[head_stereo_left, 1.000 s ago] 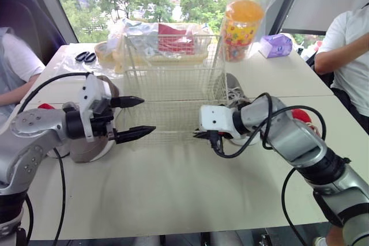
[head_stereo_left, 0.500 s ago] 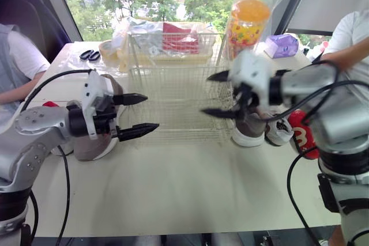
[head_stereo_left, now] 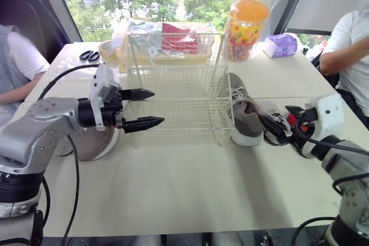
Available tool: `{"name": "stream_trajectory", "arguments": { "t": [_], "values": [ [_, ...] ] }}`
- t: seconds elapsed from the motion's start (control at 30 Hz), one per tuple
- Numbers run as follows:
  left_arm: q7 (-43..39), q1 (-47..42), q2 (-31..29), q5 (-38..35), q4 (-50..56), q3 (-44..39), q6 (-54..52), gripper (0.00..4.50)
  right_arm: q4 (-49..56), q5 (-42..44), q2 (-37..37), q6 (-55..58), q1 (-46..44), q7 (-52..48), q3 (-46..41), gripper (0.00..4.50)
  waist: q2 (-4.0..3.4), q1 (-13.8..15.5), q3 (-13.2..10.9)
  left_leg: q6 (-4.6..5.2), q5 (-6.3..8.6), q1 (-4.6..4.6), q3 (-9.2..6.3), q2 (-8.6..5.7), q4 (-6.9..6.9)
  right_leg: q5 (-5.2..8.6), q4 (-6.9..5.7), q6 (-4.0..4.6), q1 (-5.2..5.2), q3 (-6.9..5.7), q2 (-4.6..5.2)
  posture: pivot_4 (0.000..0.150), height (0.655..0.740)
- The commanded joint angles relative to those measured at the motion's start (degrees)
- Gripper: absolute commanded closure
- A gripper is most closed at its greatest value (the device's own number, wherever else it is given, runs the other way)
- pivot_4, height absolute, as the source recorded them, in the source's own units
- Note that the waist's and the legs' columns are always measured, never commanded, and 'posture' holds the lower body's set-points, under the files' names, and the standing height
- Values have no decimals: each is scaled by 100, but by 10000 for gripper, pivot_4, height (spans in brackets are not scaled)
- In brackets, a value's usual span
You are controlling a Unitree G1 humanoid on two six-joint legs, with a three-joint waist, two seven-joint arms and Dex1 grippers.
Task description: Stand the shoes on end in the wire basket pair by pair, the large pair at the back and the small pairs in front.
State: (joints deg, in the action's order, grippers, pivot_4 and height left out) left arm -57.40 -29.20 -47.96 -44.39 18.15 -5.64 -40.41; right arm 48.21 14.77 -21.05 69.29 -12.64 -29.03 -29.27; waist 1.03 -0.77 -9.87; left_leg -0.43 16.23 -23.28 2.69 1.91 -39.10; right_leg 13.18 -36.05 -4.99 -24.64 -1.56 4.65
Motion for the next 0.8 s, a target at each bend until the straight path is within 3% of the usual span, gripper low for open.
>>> {"name": "stream_trajectory", "arguments": {
  "t": [0.03, 0.63, 0.8],
  "values": [
    [-73, -113, -21, 43, 71, -72, 110, 0, -186, -55, 257, -624, 55, 458, 177, 1830, 0, -12, 0, 0, 0, 2, 0, 0, 0, 0, 0, 0, 1, 0, 0, 1500, 7400],
    [98, 118, -180, -5, 398, -278, 13, 0, -2108, -103, 624, -2481, 369, 1193, 1310, 1830, -2, 6, -1, 0, 0, -2, -1, 1, 1, 2, 3, -2, 0, 2, 0, 1500, 7400],
    [164, 161, -198, -32, 464, -337, -19, 0, -2108, 16, 679, -2541, 418, 1342, 1354, 23802, 0, 5, 0, 0, 0, 0, -1, 1, 1, 2, 2, -2, 2, 3, 0, 1500, 7400]
  ]
}}
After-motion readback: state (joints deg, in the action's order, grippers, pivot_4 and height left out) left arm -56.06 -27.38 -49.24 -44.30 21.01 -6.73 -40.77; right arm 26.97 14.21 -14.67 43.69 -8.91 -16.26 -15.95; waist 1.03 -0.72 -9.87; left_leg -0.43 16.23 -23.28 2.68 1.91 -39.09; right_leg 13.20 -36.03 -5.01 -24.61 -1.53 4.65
